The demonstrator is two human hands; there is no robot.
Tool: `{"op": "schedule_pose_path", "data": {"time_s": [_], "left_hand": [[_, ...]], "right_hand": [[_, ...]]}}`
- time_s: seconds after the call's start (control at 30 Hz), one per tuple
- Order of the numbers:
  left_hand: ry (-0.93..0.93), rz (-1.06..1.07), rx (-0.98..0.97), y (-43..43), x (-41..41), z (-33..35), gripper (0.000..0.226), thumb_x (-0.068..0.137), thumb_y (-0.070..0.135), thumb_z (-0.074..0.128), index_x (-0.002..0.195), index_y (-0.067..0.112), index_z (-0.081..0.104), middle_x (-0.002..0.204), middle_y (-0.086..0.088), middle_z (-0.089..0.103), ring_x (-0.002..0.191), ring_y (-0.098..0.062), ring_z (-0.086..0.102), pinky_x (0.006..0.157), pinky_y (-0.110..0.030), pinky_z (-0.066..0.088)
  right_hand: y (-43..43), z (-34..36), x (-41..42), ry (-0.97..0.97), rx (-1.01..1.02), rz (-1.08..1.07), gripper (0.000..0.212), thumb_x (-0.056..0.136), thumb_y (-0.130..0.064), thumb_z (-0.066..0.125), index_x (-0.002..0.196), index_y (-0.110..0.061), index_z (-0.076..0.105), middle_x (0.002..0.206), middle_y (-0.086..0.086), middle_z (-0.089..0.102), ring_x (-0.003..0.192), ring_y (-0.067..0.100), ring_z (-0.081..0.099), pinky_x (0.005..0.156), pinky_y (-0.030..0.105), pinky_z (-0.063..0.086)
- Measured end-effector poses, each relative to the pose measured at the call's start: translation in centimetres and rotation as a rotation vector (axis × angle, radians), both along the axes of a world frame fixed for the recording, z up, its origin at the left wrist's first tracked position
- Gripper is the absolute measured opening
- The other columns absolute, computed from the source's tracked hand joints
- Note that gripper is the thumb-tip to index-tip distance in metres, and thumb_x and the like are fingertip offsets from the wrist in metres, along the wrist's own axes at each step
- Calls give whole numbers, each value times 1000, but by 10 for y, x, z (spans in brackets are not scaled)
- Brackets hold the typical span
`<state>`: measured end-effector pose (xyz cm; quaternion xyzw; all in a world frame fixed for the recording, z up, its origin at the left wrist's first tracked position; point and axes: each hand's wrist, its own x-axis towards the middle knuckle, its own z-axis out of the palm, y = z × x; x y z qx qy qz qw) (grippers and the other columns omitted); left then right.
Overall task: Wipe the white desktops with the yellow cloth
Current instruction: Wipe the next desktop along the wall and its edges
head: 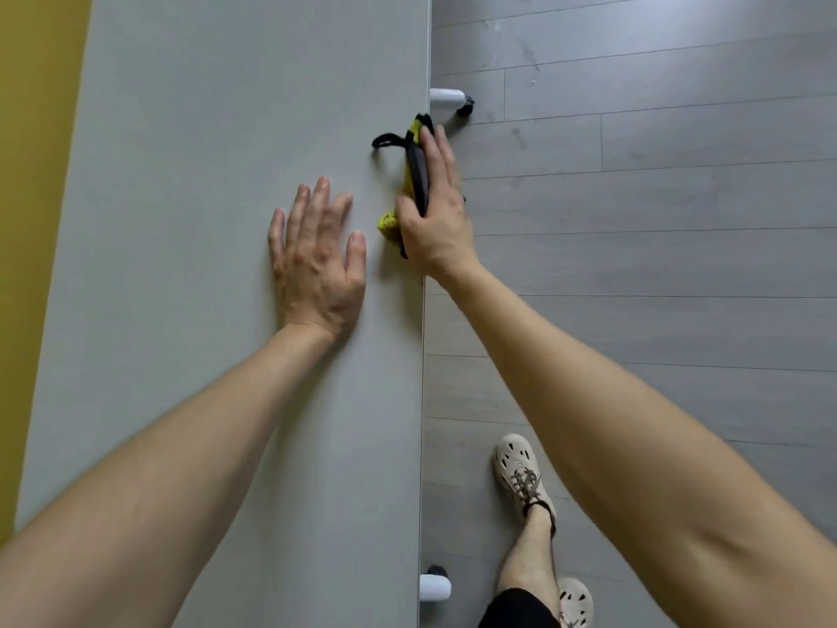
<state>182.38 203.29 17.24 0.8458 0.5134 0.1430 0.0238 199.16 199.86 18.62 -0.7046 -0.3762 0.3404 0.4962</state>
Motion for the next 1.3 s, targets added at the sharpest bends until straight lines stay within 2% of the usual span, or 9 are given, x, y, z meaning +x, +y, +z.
{"op": "schedule_pose_path", "data": {"time_s": [0.13, 0.3, 0.53, 0.7, 1.0, 1.07, 1.17, 1.23, 1.3], "left_hand": [[-15, 18, 28, -2, 2, 1, 50, 105, 41, 45, 149, 21, 60, 167, -4, 48, 159, -26, 38, 132, -53, 21], [-72, 2, 19, -9, -5, 5, 43, 104, 29, 48, 141, 16, 66, 158, -9, 57, 151, -30, 48, 130, -51, 29], [-63, -68, -58, -134, -71, 12, 43, 108, 22, 50, 149, 15, 62, 165, -10, 49, 158, -29, 41, 129, -57, 29], [25, -43, -89, -241, -123, 16, 52, 109, 28, 49, 160, 21, 53, 173, -5, 38, 164, -26, 29, 130, -61, 24], [21, -32, -4, -242, -125, 10, 49, 108, 29, 50, 157, 24, 56, 171, -4, 42, 161, -25, 34, 128, -60, 28], [19, -28, 2, -240, -124, 9, 49, 108, 29, 50, 157, 24, 56, 171, -4, 43, 161, -25, 34, 127, -60, 28], [17, -26, -3, -240, -125, 8, 51, 107, 31, 49, 157, 25, 56, 171, -4, 42, 161, -25, 35, 128, -59, 27], [10, -14, -17, -240, -123, 9, 51, 106, 32, 49, 157, 26, 56, 171, -3, 42, 162, -24, 34, 129, -58, 25], [5, -2, -20, -241, -122, 10, 52, 106, 33, 49, 157, 26, 56, 171, -2, 42, 162, -23, 34, 130, -57, 24]], "right_hand": [[-88, 0, -51, 8, 8, 9, 85, 92, -14, 56, 172, -16, 27, 181, -2, 15, 166, 12, 19, 131, 49, 28], [-248, 8, -127, 67, -28, 163, 84, 101, -7, 63, 172, -19, 19, 182, -9, 0, 168, 14, 8, 134, 54, 23], [-168, 2, -88, 36, -14, 128, 82, 98, -20, 57, 172, -15, 23, 182, 1, 11, 167, 11, 10, 135, 32, 14], [-101, 1, -52, 32, -51, 72, 86, 94, -20, 54, 173, -28, 22, 182, -7, 11, 163, 12, 18, 132, 47, 28], [-318, 3, -177, 96, 22, 70, 84, 97, -5, 62, 172, -15, 25, 182, -6, 11, 168, 16, 15, 132, 57, 26], [-312, 1, -174, 93, 32, 82, 83, 97, -7, 62, 171, -14, 25, 182, -4, 12, 167, 14, 15, 134, 52, 24], [-243, -7, -134, 77, 80, 107, 83, 95, -10, 59, 171, -11, 26, 181, 4, 15, 165, 3, 11, 134, 28, 15], [-182, -10, -96, 35, 63, 99, 84, 95, -13, 57, 172, -15, 24, 181, 4, 15, 158, -6, 12, 123, 9, 12], [-138, -6, -70, 12, 30, 73, 84, 97, -12, 57, 173, -22, 23, 181, -2, 14, 157, -2, 19, 111, 5, 19]]}}
